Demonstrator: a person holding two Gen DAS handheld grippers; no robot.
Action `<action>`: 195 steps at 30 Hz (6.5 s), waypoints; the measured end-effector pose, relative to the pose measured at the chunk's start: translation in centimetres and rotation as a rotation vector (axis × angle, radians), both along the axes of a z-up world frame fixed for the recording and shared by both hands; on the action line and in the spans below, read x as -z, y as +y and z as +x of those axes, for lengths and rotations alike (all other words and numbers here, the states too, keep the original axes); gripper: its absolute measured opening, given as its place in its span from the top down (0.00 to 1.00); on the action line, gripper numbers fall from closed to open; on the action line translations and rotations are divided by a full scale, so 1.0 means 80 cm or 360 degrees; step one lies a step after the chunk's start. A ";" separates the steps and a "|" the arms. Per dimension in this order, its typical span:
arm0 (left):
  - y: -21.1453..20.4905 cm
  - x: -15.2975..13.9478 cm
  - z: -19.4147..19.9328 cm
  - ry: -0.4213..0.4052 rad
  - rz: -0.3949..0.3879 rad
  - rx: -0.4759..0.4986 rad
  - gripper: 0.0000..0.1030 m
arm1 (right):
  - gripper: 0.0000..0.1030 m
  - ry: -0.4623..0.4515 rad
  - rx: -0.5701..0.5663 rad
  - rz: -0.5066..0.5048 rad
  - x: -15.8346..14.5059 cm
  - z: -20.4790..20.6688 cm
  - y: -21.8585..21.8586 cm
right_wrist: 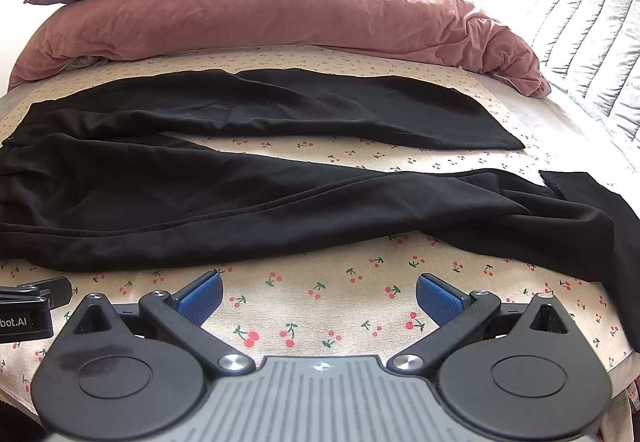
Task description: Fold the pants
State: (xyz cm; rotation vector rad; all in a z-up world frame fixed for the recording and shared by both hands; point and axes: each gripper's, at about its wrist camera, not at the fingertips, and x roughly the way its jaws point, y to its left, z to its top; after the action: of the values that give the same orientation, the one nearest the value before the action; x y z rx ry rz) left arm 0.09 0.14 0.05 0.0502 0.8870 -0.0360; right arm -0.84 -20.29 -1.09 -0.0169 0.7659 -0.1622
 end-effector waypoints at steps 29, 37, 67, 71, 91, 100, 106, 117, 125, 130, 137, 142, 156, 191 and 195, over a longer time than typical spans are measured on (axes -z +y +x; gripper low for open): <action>0.001 -0.002 0.000 -0.0005 -0.0005 0.0008 0.00 | 0.00 0.0009 0.0007 0.0006 0.003 0.003 -0.001; 0.000 -0.003 0.000 -0.0007 -0.0005 0.0007 0.00 | 0.00 0.0010 0.0007 0.0006 0.003 0.003 -0.002; 0.004 -0.009 0.001 -0.0169 -0.0124 0.0203 0.00 | 0.00 -0.0005 -0.0037 0.0066 0.005 0.013 -0.038; 0.001 -0.008 0.019 -0.0126 -0.0140 0.0333 0.00 | 0.00 0.0002 -0.0010 0.0081 -0.003 0.025 -0.063; -0.021 0.042 0.134 0.0181 -0.0475 0.1032 0.63 | 0.23 0.0129 0.0870 0.0406 0.035 0.162 -0.316; -0.027 0.051 0.140 0.0223 -0.0521 0.1219 0.77 | 0.32 0.0095 0.1006 0.0284 0.073 0.197 -0.345; -0.021 0.048 0.137 0.0215 -0.0520 0.1160 1.00 | 0.94 0.0008 0.0905 0.0158 0.055 0.211 -0.329; 0.007 -0.041 0.102 -0.0180 -0.0677 0.1206 1.00 | 0.94 -0.0477 0.0701 0.0174 -0.132 0.200 -0.344; 0.017 -0.061 0.072 -0.0140 -0.0761 0.1306 1.00 | 0.94 -0.0489 0.0666 0.0149 -0.134 0.130 -0.350; 0.000 -0.012 0.047 0.0052 -0.0635 0.1361 1.00 | 0.94 -0.0299 0.0727 0.0314 -0.043 0.073 -0.372; 0.007 0.004 0.022 0.0138 -0.0563 0.1391 1.00 | 0.94 -0.0197 0.0703 0.0472 0.037 -0.018 -0.380; 0.007 0.021 0.017 0.0321 -0.0453 0.1513 1.00 | 0.86 -0.0021 0.0570 0.0428 0.054 -0.058 -0.366; 0.044 -0.017 0.062 -0.0082 -0.0368 0.1219 0.29 | 0.40 -0.0200 0.0548 0.0401 0.038 0.015 -0.406; 0.290 -0.042 0.054 -0.0108 -0.0115 -0.0234 0.15 | 0.36 -0.0238 -0.0253 0.0186 -0.012 0.090 -0.148; 0.336 -0.030 0.047 -0.0128 -0.0200 -0.0465 0.15 | 0.33 -0.0176 -0.0556 0.0246 -0.006 0.095 -0.069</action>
State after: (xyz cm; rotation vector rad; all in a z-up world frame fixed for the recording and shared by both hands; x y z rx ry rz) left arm 3.83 27.00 2.47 -0.1944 0.8027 0.1819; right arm 6.79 -25.79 -0.61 0.0047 0.6524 0.2269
